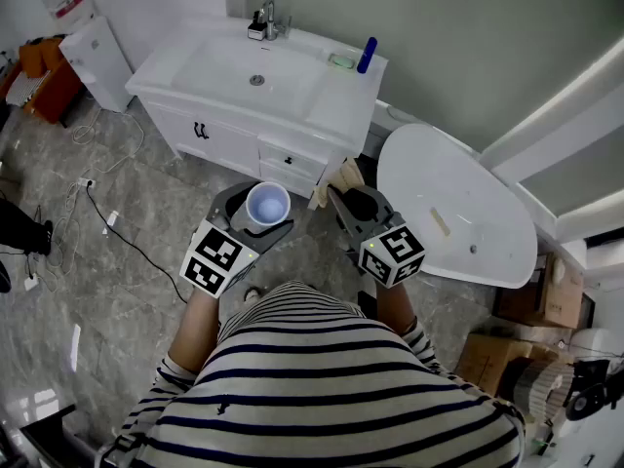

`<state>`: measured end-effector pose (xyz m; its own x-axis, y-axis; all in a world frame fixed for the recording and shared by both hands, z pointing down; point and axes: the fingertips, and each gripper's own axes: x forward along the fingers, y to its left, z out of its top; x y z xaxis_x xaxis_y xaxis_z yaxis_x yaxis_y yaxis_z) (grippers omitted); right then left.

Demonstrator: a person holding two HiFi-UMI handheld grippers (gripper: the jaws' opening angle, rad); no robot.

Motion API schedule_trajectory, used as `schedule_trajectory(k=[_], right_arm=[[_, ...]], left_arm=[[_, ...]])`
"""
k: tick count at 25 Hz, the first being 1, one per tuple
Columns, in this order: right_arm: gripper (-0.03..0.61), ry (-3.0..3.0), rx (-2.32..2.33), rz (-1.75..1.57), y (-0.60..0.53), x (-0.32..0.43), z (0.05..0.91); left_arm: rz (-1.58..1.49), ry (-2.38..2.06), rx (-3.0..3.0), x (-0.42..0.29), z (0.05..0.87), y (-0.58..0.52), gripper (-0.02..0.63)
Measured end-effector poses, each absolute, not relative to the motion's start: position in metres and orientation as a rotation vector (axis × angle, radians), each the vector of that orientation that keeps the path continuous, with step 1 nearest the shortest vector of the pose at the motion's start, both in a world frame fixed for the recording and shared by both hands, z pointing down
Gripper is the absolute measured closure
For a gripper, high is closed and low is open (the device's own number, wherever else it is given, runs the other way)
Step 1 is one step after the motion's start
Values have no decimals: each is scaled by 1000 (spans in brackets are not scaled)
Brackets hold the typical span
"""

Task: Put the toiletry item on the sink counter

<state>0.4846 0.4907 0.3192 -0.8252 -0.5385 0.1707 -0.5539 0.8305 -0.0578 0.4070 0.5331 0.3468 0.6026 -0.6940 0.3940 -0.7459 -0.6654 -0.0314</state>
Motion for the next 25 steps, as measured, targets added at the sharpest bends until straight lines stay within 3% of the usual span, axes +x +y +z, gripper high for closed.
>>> schedule_trajectory(k=[25], right_arm=[[541, -2930, 854, 240, 479, 468, 317]], left_arm=[[587, -1188, 2665, 392, 359, 524, 242]])
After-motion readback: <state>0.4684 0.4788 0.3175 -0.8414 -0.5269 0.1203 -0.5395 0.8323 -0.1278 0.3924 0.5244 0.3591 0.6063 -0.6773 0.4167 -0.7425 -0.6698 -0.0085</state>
